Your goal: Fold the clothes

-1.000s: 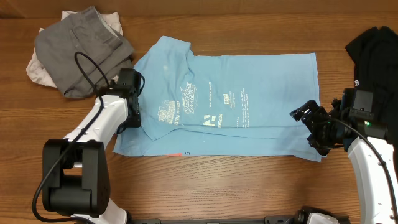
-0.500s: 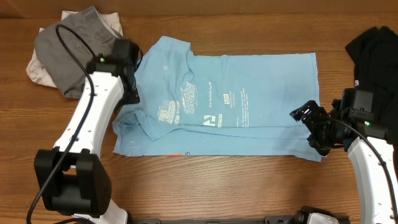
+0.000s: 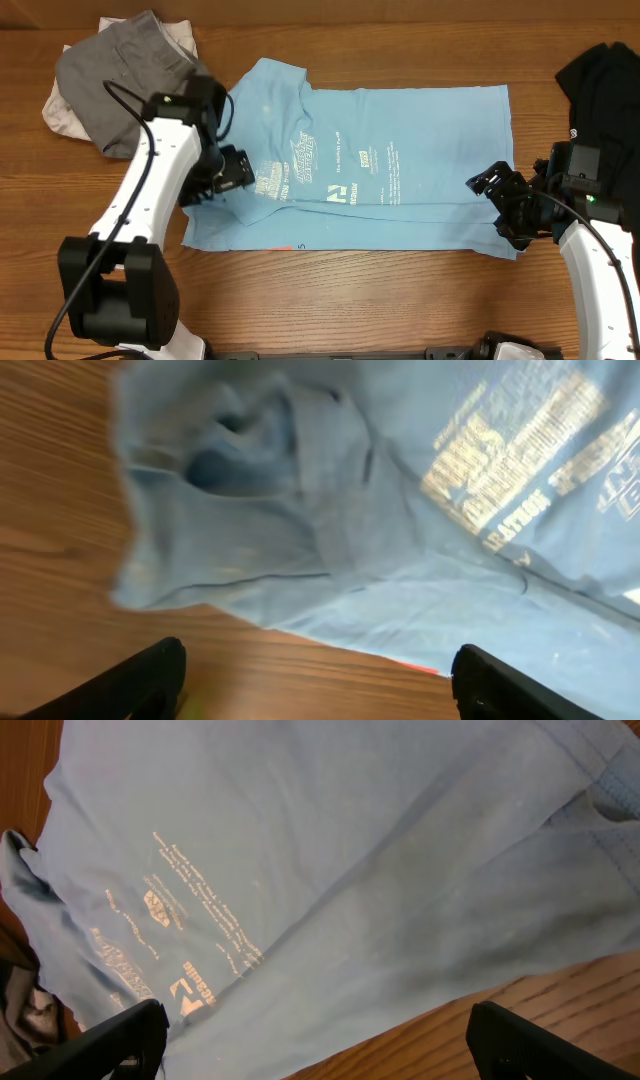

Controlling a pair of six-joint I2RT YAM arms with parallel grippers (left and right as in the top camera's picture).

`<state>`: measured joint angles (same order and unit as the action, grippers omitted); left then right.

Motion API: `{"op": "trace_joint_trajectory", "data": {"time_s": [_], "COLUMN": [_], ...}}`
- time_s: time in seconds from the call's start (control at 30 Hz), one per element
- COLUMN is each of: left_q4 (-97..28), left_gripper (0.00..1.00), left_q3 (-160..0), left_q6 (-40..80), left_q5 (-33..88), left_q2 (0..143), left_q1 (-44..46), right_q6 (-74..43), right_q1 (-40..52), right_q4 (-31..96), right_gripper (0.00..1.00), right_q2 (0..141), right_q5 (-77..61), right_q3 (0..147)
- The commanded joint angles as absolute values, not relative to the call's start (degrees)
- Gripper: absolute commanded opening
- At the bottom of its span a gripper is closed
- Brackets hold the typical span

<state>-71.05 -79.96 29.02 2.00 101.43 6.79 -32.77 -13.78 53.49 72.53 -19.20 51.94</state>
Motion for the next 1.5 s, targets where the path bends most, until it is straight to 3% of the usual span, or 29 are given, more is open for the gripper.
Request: {"op": "trace_joint_trajectory", "data": {"time_s": [0.0,0.33,1.47], "left_q4": [-68.9,-61.2,-53.2], "left_gripper": [0.87,0.80,0.72], "left_q3": [-76.3,-69.3,-63.3], "left_q6": [30.5,33.9,38.0], "left_q5": [8.7,12.1,11.7], "left_q2": [101.9,101.9,103.3], "left_q1": [7.2,7.2,7.2], "right_q6": [-32.6,-32.6,-32.6], "right_q1": [-13.5,-13.5,-13.5], "right_q4": [53.2,53.4,53.4], "right_gripper": [1.00,1.00,1.00], "right_q2": [72.0,72.0,72.0], "right_q5": [-18.9,-18.9,-18.9], "right_q3": [51.7,51.7,51.7]}}
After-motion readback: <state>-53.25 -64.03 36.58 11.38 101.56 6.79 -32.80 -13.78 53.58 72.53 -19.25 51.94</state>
